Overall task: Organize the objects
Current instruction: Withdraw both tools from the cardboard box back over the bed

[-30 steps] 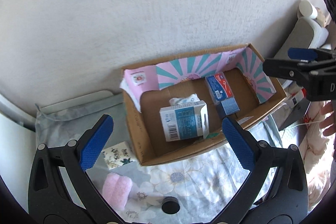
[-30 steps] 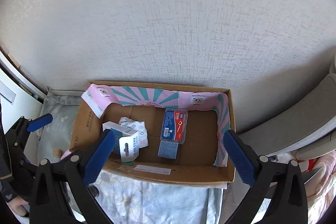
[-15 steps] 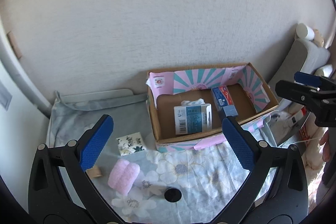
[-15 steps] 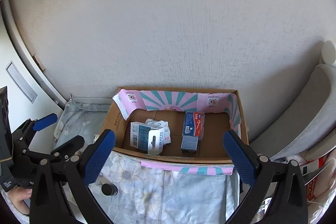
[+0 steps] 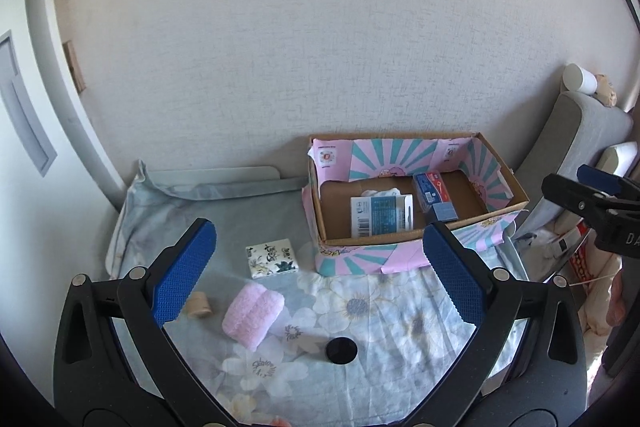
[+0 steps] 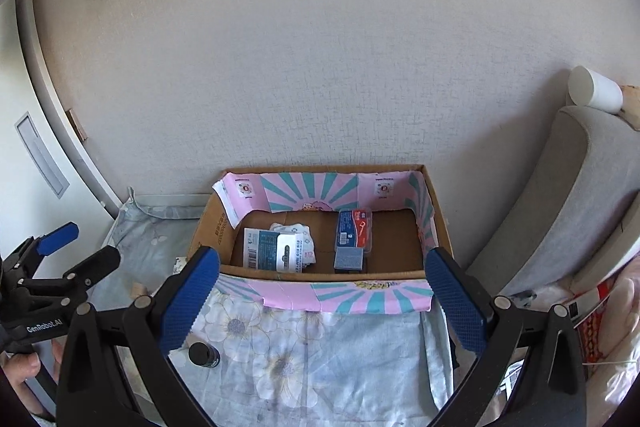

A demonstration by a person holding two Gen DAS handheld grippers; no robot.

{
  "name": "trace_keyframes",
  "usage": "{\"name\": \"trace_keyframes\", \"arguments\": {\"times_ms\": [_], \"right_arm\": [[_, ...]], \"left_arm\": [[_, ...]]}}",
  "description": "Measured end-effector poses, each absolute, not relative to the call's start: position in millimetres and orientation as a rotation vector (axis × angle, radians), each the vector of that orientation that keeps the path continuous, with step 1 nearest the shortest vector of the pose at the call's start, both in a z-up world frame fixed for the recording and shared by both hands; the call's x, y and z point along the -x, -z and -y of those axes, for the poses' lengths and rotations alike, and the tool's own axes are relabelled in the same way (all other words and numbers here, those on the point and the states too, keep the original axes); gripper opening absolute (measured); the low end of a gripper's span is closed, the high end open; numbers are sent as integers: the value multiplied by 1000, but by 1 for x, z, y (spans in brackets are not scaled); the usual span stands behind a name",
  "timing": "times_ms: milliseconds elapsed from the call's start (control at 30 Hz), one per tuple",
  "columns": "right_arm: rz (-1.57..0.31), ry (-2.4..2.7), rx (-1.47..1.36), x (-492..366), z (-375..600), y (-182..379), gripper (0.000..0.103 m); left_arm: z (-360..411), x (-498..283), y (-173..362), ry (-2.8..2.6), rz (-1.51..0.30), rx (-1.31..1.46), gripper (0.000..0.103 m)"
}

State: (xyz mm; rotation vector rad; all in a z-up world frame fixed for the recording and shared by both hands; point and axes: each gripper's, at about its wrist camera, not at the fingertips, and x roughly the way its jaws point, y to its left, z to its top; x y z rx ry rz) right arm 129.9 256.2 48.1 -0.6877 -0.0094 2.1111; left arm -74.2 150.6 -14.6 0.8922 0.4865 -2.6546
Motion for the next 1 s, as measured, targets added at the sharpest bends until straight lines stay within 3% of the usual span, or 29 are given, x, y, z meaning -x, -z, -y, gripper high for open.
{"name": "trace_keyframes", "arguments": {"times_ms": [467,1000], "right_arm": [[61,-2167,679,-118,-234,-37,102],[160,-2336,730,-50,-190,-5,102]], "left_arm": [[-130,47,12,2597,-537,-824,103],[-73,-29,25,2406,-618,-749,103]]}}
